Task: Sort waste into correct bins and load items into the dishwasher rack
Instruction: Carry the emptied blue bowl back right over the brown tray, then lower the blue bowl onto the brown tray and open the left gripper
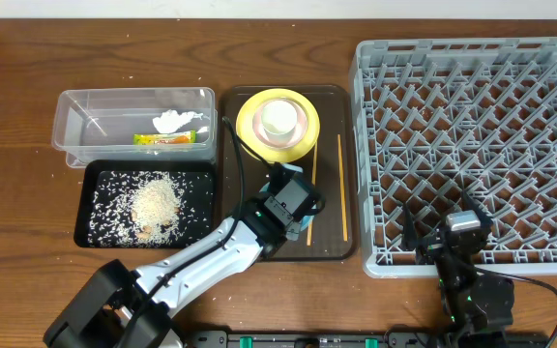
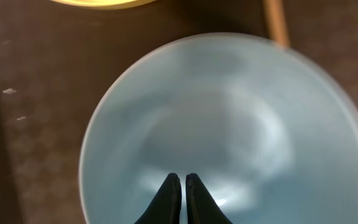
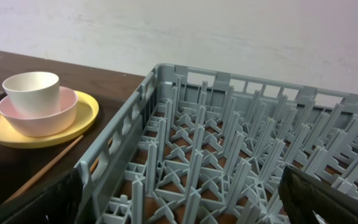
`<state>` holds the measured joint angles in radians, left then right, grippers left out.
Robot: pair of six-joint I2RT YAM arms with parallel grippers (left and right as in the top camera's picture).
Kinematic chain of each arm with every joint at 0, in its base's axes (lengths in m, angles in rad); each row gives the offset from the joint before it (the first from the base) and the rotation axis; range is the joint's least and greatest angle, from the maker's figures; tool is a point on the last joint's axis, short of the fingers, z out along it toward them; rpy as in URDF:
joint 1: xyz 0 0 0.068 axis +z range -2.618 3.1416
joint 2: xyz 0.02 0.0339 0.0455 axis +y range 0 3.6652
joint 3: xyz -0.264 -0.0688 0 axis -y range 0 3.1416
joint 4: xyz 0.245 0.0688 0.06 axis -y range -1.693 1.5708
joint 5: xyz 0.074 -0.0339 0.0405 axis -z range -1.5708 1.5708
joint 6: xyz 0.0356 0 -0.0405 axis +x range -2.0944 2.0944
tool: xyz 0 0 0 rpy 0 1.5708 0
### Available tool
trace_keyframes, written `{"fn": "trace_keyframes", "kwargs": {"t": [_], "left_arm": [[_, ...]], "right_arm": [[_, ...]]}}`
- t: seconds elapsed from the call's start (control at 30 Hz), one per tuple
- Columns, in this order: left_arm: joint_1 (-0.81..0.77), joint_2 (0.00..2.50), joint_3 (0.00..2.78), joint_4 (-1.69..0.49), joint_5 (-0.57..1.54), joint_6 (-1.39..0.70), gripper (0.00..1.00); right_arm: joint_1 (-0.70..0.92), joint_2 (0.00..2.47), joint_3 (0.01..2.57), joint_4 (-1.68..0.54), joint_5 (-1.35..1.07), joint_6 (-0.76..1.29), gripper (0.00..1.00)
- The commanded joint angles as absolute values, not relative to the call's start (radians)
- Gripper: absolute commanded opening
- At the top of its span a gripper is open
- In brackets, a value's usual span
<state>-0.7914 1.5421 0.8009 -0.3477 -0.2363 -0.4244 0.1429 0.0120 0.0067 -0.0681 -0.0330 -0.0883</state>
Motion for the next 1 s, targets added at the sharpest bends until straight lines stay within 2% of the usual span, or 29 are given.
{"fn": "trace_keyframes", "kwargs": {"t": [0.0, 0.33, 0.73, 0.83, 0.97], "left_arm": [[-0.775, 1.534, 0.801, -0.375, -0.320, -0.419, 0.08], [-0.725, 1.534, 0.801, -0.449, -0.432, -0.419, 0.08], [-0.673, 1.425, 0.830, -0.474, -0.434, -0.393, 0.09], [-0.675, 1.348, 0.849, -0.475, -0.384, -0.393, 0.09], [-0.675, 1.241, 0.863, -0.455, -0.197, -0.427, 0.09]], "right_arm": [[0.151, 0.007, 0.006, -0.072, -0.030, -0.099, 0.99], [0.151, 0.007, 0.006, -0.072, -0.030, -0.099, 0.99], [0.151, 0.007, 0.006, -0.072, -0.030, -0.099, 0.99], [0.151, 0.007, 0.006, -0.072, -0.030, -0.099, 0.99], [0.151, 0.007, 0.006, -0.072, -0.030, -0.099, 0.99]]}}
